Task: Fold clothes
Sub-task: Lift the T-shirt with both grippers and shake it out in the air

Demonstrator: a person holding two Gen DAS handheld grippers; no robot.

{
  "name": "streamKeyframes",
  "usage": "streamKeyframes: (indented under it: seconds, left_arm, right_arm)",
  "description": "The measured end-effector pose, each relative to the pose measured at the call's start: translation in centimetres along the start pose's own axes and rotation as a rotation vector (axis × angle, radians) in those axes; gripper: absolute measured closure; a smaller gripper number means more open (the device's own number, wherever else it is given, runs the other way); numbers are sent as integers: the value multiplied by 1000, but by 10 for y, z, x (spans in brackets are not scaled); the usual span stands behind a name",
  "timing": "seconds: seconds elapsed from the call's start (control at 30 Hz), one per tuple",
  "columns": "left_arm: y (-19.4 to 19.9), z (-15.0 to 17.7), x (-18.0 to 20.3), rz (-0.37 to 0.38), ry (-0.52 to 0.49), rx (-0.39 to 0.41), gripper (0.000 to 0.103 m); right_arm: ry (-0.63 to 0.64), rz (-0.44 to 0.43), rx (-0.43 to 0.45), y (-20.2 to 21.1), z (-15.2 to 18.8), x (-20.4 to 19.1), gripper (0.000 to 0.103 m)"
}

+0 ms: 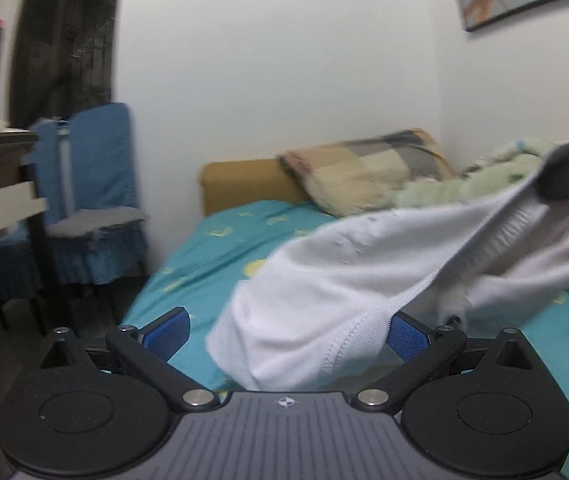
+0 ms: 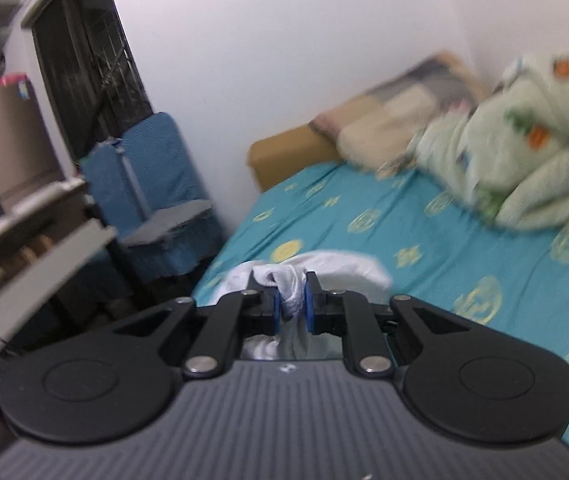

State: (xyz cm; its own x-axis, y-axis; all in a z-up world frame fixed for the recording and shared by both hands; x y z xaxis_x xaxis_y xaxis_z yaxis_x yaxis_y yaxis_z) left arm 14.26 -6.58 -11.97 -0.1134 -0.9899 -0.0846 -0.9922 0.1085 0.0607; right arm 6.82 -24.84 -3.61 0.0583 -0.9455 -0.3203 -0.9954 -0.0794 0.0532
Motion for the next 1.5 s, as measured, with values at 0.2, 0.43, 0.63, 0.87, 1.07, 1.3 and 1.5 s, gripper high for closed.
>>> streamKeyframes:
  seconds: [0.2,0.43,0.63,0.87,1.07,1.3,1.5]
  left_arm:
    - [-11,7,-30,-176,-8,-23,0]
    - [9,-15,-84,-327,69,36,0]
    - [25,-44,-91,-337,54,118,0]
    - [30,-62,-88,-323,63,151,0]
    - [39,-70,-76,-288,43,172,0]
    - [49,-79,-56,-231,23,227,0]
    - [45,-74,-56,-221,47,195,0]
  right_arm:
    - [-18,2,-5,-1,3,1,88]
    - [61,57,-71,-11,27,9,86]
    - [166,161,-260,-24,80,25,47]
    - [-117,245,-484,-32,134,64,25]
    - [-156,394,-242,-13,80,89,25]
    - [215,426,284,29,-27,54,19]
    - [178,386,-32,-6,27,65,20]
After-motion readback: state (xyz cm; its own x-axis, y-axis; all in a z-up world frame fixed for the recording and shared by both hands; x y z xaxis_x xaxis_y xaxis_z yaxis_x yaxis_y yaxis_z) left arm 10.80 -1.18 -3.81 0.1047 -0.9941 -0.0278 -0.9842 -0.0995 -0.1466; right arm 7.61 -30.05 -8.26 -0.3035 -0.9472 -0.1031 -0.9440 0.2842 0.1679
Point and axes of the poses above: each gripper's, at about its wrist camera, not at the fingertips, and y roughly against the way its jaws point, x to its right, z to its underside, the point moved 9 cm from there along -y, roughly the way its jaws point, and after that the axes turned 15 degrees about x, right-handed, at the moved point
